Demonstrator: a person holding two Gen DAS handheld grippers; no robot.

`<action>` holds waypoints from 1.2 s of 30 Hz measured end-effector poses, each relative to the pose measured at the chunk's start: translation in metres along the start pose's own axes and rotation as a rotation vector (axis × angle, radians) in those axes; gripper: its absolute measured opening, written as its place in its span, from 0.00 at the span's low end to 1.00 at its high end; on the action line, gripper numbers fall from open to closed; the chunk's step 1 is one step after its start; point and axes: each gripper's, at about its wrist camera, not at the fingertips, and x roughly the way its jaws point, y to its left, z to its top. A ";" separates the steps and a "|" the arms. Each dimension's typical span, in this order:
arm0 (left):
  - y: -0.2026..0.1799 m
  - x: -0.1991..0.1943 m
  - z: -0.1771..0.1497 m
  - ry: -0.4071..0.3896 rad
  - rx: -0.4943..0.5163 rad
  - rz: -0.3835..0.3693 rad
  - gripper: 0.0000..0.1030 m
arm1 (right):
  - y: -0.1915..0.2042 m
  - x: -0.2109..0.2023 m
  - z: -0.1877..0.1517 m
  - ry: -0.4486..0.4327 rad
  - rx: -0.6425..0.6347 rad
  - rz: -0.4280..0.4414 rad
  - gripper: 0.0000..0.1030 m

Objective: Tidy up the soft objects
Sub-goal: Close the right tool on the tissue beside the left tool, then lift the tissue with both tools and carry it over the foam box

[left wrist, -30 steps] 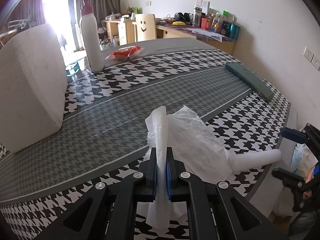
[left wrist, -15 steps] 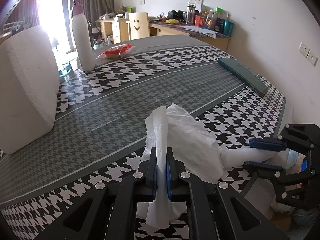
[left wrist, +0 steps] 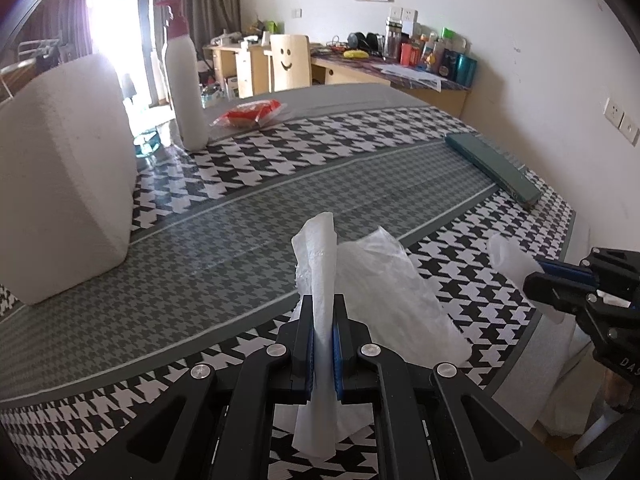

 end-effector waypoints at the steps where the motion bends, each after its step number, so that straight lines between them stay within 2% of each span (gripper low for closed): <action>1: 0.001 -0.002 0.000 -0.004 -0.005 0.003 0.07 | 0.000 0.001 0.002 0.000 0.003 -0.003 0.14; 11: 0.015 -0.031 0.003 -0.077 -0.029 -0.010 0.04 | 0.002 0.001 0.015 -0.024 0.078 -0.020 0.14; 17: 0.022 -0.055 0.010 -0.138 -0.028 0.008 0.04 | 0.004 -0.005 0.022 -0.054 0.109 -0.038 0.14; 28: 0.031 -0.086 0.018 -0.220 -0.024 0.037 0.04 | 0.020 -0.013 0.045 -0.127 0.095 -0.044 0.14; 36: 0.040 -0.097 0.022 -0.251 -0.031 0.057 0.04 | 0.027 -0.011 0.059 -0.156 0.092 -0.040 0.14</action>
